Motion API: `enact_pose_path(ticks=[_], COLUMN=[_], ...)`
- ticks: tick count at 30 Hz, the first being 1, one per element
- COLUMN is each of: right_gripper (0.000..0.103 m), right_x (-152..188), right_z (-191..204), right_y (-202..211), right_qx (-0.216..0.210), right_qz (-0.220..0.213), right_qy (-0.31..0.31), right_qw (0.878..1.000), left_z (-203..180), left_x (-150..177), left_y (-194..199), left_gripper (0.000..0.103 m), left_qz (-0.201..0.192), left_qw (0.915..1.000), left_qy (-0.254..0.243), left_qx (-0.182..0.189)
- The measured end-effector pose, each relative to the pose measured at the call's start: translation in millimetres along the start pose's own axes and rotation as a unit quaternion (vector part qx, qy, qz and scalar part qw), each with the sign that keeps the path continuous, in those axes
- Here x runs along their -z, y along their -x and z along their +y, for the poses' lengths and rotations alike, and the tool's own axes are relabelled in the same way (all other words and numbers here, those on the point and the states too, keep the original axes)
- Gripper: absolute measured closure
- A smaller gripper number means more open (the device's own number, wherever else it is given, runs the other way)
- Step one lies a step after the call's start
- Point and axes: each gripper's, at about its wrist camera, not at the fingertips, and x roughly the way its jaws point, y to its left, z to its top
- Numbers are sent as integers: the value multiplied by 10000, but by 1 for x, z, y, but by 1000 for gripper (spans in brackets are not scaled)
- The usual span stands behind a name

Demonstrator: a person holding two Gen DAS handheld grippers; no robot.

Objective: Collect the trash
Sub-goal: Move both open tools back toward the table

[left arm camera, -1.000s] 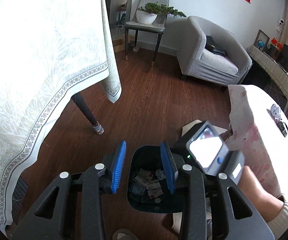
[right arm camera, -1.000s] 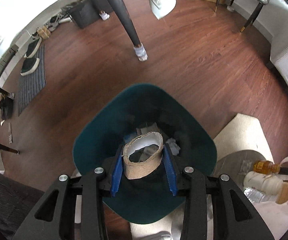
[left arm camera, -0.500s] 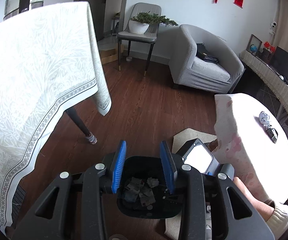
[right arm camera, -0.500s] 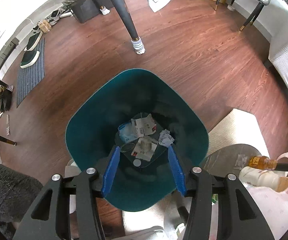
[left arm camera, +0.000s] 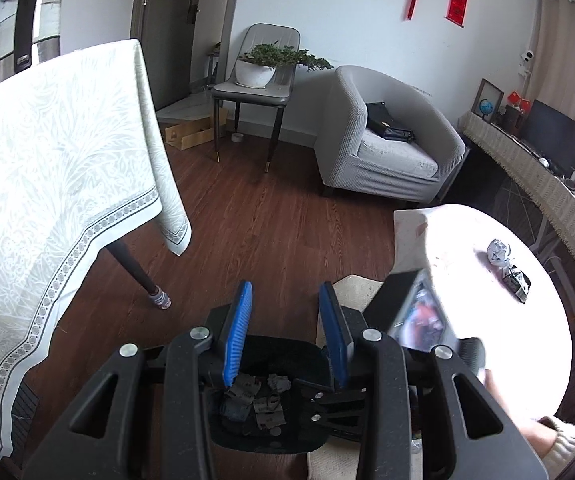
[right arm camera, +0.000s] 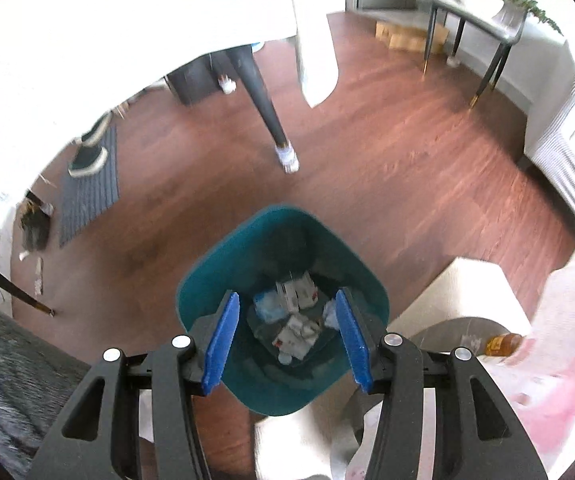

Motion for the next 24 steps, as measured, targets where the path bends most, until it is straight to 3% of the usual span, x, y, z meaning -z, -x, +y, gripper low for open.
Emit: enact_pose_path(ticks=[13, 22, 24], right_gripper=[52, 52, 48], right_x=[15, 51, 60], right_z=[-43, -91, -100], right_y=[86, 124, 132], right_qx=[263, 798, 961], right_qz=[-901, -1180, -1218], right_qy=[-338, -652, -711], right_qw=[9950, 9876, 9853], left_z=[-36, -75, -86], left_x=[-6, -11, -12], left_y=[-10, -24, -29], left_gripper=[66, 64, 64], left_qz=[-45, -83, -59], left_qw=[9998, 9989, 9986], left_qy=[-82, -179, -227], left_qx=[173, 430, 466])
